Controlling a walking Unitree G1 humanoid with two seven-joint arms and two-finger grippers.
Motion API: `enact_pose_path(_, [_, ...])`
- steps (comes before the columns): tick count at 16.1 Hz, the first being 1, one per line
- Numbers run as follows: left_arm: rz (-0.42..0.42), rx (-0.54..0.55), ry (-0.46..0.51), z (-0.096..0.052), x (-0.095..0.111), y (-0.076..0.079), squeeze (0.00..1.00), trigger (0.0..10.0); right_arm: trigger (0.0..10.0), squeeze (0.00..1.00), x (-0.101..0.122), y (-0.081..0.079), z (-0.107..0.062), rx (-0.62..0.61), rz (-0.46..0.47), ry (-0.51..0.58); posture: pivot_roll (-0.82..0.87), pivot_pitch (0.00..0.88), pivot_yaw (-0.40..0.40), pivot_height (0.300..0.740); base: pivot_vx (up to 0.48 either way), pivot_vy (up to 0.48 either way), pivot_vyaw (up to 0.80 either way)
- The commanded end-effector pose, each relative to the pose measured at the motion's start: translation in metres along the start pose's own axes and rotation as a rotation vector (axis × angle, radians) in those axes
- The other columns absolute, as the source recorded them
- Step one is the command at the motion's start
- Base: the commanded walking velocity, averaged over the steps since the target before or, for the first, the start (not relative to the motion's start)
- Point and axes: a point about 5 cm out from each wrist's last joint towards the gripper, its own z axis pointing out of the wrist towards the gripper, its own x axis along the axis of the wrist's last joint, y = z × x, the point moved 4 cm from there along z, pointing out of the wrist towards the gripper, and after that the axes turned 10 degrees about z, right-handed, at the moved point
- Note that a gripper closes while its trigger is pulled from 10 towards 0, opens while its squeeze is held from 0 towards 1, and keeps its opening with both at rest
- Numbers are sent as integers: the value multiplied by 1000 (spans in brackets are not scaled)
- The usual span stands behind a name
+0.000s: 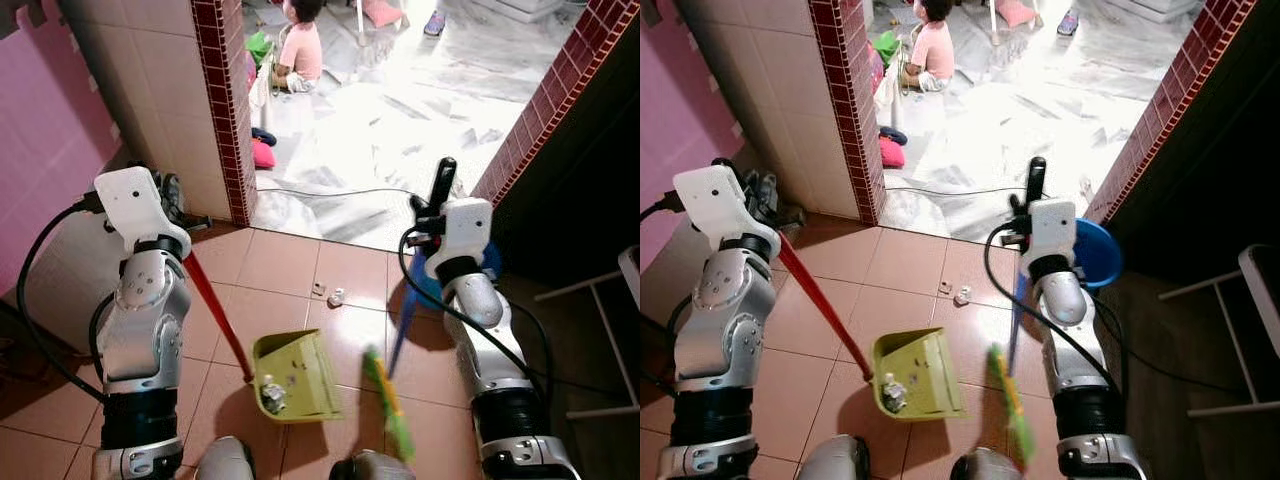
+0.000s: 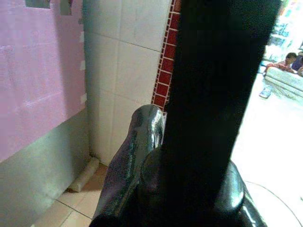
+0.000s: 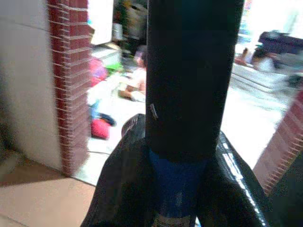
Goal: Sweep floor
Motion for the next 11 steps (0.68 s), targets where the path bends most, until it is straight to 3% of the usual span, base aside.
enact_pose_path(1, [-7,-16,55,3,13,2,0,10000,10000,0,3,18,-2,-98,-30,-7,-26,48,-29,740,0,0,0])
enact_pose_path(2, [-10,-19,48,2,11,1,0,10000,10000,0,-3,23,-5,-147,3,-44,-25,48,-28,740,0,0,-450])
enact_pose_path(7, [-36,-53,-12,-3,-5,9,0,10000,10000,0,-13,16,-3,-163,64,-68,-10,37,-9,740,0,0,-800])
enact_pose_path(11, [-25,-141,-89,-10,-27,24,0,10000,10000,0,-17,3,-1,-158,90,-69,-1,27,5,740,0,359,-800])
